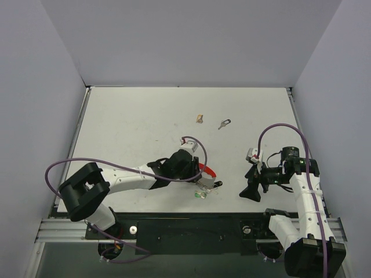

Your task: Put the keys on the keyring

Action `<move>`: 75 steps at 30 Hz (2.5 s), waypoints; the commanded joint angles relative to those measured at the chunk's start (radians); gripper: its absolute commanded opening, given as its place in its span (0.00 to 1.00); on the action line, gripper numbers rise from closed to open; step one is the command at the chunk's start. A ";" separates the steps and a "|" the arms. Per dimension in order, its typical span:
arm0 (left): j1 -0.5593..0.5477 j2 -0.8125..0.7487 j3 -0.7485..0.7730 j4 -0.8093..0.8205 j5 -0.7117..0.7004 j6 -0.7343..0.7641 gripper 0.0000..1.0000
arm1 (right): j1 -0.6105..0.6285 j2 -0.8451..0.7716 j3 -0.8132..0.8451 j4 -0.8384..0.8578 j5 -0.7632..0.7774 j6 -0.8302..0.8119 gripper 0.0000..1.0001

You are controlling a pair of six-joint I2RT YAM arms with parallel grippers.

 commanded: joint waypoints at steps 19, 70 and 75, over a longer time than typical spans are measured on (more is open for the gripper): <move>0.086 -0.383 -0.213 -0.021 -0.213 -0.121 0.78 | 0.410 0.221 0.174 0.273 0.219 0.635 0.74; 0.298 -0.987 -0.485 -0.154 -0.115 -0.163 0.81 | 0.909 0.909 0.434 0.547 0.671 1.297 0.30; 0.298 -0.983 -0.479 -0.154 -0.107 -0.158 0.81 | 0.909 0.920 0.434 0.547 0.679 1.303 0.25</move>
